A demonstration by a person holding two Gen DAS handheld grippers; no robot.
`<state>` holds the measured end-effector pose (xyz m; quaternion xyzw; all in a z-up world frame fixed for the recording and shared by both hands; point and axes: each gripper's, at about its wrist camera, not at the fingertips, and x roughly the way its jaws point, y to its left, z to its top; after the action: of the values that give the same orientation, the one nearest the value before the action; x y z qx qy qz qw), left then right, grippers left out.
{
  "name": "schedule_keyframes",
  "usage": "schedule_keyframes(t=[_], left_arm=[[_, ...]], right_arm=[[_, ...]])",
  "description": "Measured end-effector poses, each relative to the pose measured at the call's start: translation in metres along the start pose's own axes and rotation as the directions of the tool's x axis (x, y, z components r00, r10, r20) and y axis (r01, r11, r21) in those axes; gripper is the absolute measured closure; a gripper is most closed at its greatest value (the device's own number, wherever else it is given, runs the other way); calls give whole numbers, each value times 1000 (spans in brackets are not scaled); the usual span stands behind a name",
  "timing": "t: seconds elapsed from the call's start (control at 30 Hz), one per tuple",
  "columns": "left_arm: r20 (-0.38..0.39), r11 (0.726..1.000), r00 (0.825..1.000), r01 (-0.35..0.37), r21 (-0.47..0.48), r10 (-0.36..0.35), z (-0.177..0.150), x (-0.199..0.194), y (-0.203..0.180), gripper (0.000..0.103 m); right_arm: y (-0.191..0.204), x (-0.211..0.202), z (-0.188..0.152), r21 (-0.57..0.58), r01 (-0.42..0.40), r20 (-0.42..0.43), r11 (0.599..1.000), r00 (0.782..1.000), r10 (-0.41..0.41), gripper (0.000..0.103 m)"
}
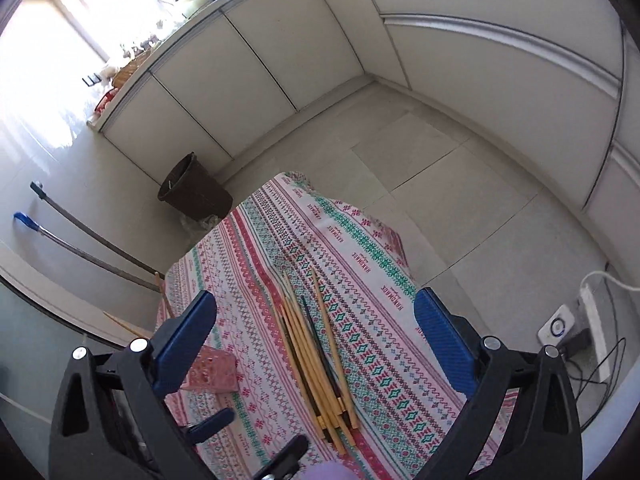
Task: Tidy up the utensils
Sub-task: 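Lower the left tool onto the chopsticks and grasp one chopstick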
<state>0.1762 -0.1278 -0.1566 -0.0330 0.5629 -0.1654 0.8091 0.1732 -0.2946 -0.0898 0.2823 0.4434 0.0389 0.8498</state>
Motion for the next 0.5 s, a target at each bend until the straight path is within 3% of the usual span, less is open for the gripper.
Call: schedule_keyframes(t=[0.1, 0.13, 0.23, 0.33, 0.37, 0.5], left_arm=[[-31, 998, 998, -56, -27, 55, 34, 27, 3, 10], [-46, 995, 995, -91, -48, 88, 46, 37, 9, 17], [-122, 980, 976, -189, -59, 181, 77, 64, 27, 32], [-133, 955, 957, -274, -113, 258, 94, 77, 59, 33], [-141, 949, 954, -282, -143, 263, 95, 82, 68, 35], [-184, 929, 946, -304, -213, 267, 98, 103, 95, 60]], right_arm=[[-9, 11, 7, 30, -28, -36, 999, 999, 29, 7], [-12, 14, 9, 36, -22, -37, 999, 999, 23, 7], [-24, 27, 16, 65, -19, -44, 998, 999, 22, 7], [-36, 48, 24, 117, -31, -84, 993, 996, 41, 7], [-40, 56, 26, 142, -40, -98, 989, 994, 55, 7], [-46, 80, 33, 198, -75, -130, 977, 986, 102, 7]])
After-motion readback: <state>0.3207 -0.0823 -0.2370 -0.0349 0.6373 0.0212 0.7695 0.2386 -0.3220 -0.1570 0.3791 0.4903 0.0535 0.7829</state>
